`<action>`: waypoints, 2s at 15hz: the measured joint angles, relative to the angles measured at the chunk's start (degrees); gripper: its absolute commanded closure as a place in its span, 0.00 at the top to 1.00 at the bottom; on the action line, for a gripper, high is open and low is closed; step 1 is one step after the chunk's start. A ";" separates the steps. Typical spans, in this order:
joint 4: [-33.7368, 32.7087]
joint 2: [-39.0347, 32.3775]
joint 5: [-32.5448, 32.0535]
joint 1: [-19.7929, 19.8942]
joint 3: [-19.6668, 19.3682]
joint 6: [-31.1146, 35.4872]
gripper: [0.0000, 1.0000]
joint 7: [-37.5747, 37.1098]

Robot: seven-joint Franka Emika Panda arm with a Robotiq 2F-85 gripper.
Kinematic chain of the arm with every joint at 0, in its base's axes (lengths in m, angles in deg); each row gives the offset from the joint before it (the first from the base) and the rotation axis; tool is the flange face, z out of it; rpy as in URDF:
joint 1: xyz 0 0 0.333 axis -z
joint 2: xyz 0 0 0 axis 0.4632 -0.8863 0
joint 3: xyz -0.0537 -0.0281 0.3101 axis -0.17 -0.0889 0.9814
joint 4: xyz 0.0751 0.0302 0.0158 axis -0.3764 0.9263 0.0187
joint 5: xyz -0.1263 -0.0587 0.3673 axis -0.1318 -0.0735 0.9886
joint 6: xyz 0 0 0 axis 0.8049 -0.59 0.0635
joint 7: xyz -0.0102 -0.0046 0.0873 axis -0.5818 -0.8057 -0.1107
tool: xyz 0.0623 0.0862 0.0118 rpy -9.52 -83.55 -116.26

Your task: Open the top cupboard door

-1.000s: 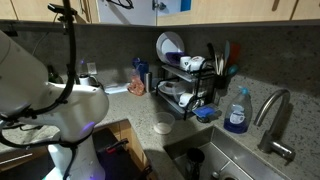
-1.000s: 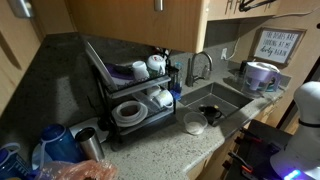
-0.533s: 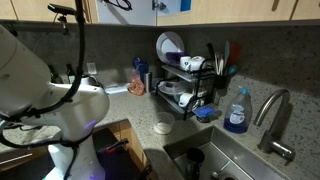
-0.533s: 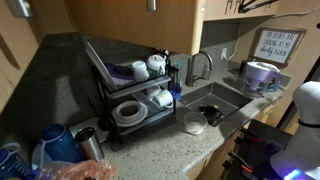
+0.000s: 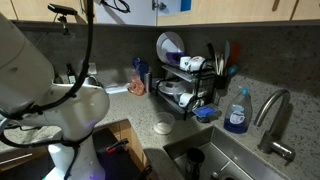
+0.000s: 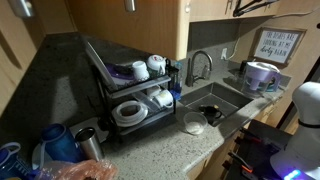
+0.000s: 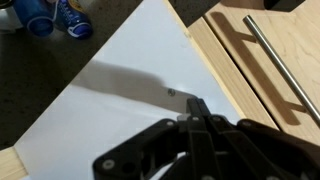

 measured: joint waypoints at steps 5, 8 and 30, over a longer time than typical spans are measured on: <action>-0.95 -1.44 0.00 -0.42 0.00 0.00 0.00 0.00; -1.14 -1.76 0.05 -0.42 -0.03 0.00 0.00 0.04; -2.85 -5.76 5.29 -2.93 -0.16 0.00 0.00 7.60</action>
